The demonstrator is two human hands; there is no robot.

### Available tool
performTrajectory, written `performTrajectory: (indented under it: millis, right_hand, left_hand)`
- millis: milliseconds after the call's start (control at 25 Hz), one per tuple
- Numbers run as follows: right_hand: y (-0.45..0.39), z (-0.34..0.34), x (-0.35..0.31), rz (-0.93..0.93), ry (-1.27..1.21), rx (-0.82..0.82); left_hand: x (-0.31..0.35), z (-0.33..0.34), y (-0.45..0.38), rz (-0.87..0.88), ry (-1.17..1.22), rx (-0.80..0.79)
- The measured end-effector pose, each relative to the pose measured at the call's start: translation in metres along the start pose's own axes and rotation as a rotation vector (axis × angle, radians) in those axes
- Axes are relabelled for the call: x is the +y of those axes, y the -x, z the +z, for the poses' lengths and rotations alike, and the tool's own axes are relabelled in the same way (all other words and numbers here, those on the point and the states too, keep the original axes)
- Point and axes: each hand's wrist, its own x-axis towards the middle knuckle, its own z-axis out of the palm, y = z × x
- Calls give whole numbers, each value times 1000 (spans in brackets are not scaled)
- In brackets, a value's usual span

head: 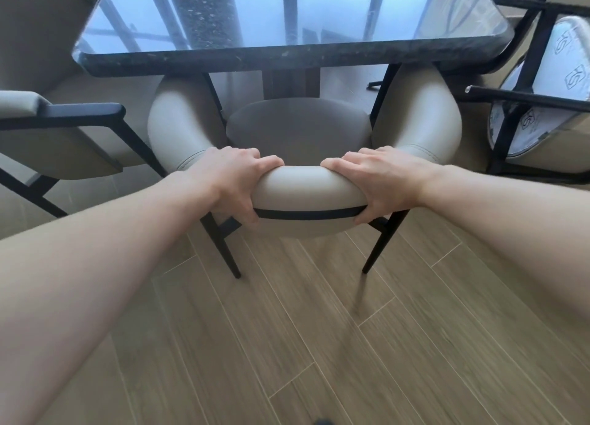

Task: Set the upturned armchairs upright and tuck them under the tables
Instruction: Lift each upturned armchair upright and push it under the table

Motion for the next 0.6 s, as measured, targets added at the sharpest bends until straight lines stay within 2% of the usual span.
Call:
performTrajectory:
  millis: [600]
  right_hand:
    - [-33,-16,31,191,49,-4]
  left_hand:
    - [-18,-24,-53,-51,-66,2]
